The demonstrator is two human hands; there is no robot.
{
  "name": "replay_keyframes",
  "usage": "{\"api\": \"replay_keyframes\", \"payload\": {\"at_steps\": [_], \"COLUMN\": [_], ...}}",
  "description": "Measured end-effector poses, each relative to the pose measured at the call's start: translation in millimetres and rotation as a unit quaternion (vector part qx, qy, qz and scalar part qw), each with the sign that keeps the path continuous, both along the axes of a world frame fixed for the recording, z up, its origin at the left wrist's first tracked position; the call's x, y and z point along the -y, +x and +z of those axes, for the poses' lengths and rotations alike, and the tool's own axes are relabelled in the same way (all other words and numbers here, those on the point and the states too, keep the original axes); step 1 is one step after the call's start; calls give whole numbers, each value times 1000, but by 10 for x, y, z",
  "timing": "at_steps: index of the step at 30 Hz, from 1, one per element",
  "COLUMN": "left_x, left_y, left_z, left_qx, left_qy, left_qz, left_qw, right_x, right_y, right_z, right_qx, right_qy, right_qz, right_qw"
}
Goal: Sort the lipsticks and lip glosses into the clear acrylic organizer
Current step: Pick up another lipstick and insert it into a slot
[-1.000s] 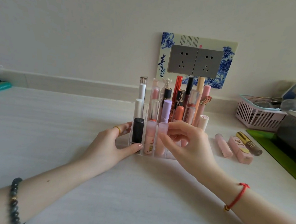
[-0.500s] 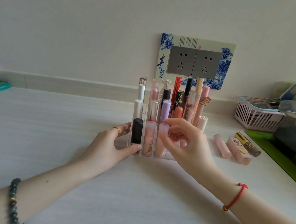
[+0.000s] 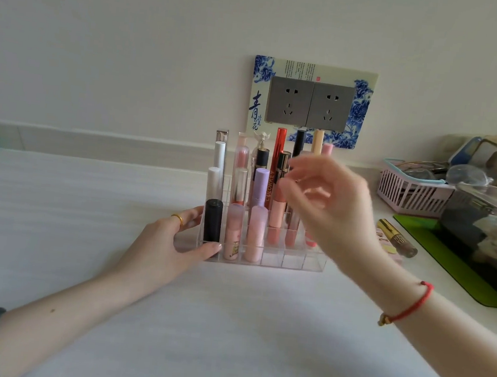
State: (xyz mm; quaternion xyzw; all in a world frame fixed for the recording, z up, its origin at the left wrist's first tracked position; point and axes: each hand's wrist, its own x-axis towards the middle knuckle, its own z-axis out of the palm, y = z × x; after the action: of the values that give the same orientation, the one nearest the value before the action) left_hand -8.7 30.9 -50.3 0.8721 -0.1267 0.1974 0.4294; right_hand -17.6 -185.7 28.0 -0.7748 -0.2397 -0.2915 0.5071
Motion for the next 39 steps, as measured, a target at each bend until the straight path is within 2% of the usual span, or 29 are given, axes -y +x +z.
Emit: {"api": "replay_keyframes", "payload": {"at_steps": [5, 8, 13, 21, 27, 33, 39], "left_x": [5, 15, 4, 5, 15, 26, 24], "left_y": [-28, -40, -36, -46, -58, -76, -60], "left_z": [12, 30, 15, 26, 27, 40, 39], "left_qx": [-8, -10, -23, -30, -31, -33, -32], "left_qy": [-10, -14, -24, -23, -21, -25, -23], "left_qz": [-4, -6, -3, -1, 1, 1, 4], "left_qw": [1000, 1000, 999, 999, 999, 999, 999], "right_x": [376, 685, 960, 993, 940, 928, 934], "right_y": [119, 280, 559, 672, 672, 680, 630], "right_z": [344, 336, -19, -319, -414, -439, -282], "right_qx": [49, -11, -140, -162, -150, -140, -136], "right_qy": [38, -68, -236, -391, -436, -429, -303], "right_qz": [-74, -152, -214, -288, -321, -327, -306], "right_qw": [995, 986, 937, 859, 827, 830, 892]}}
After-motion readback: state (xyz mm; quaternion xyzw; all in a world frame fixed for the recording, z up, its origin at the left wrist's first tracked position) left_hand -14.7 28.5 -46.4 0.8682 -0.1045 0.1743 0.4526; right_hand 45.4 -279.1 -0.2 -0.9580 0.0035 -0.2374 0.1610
